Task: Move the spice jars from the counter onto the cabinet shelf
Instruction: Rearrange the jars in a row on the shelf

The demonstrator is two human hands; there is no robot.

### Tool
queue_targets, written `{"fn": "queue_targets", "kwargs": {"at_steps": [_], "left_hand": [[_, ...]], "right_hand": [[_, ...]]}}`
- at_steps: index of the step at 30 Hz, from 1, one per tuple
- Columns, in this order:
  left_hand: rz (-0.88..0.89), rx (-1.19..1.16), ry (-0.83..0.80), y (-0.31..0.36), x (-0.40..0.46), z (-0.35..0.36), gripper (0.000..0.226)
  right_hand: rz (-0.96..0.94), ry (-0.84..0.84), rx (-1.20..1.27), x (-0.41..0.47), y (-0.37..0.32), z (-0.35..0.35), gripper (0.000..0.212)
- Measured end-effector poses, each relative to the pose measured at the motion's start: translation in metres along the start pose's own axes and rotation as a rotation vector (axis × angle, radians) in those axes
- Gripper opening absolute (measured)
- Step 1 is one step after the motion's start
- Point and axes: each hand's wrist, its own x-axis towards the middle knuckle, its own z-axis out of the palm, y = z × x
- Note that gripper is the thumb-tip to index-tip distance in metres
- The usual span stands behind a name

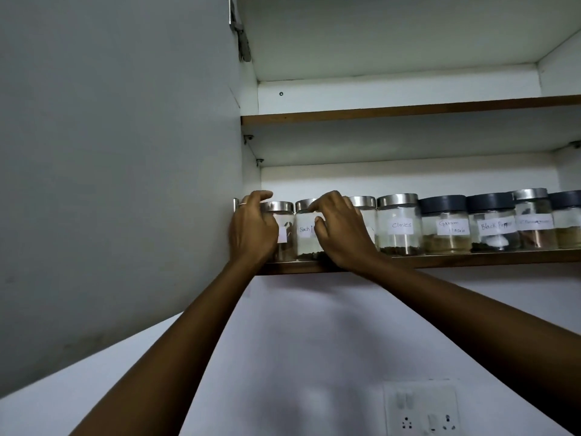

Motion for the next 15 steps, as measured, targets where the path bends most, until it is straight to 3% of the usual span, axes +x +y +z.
{"fn": "queue_targets", "kwargs": {"at_steps": [4, 7, 11, 15], "left_hand": [[0.064, 0.133, -0.197, 0.0, 0.019, 0.011, 0.06], [0.1, 0.3, -0.262, 0.001, 0.035, 0.016, 0.063], [0.141, 0.502, -0.334, -0.004, 0.047, 0.016, 0.056], [0.168, 0.523, -0.337, -0.007, 0.05, 0.02, 0.053]], "right_hand": [[0.033, -0.087, -0.073, 0.021, 0.01, 0.002, 0.049], [0.01, -0.205, -0.127, 0.029, 0.019, 0.002, 0.063], [-0.008, -0.298, -0.161, 0.034, 0.024, 0.006, 0.069], [-0.036, -0.253, -0.158, 0.038, 0.026, 0.011, 0.063]]}}
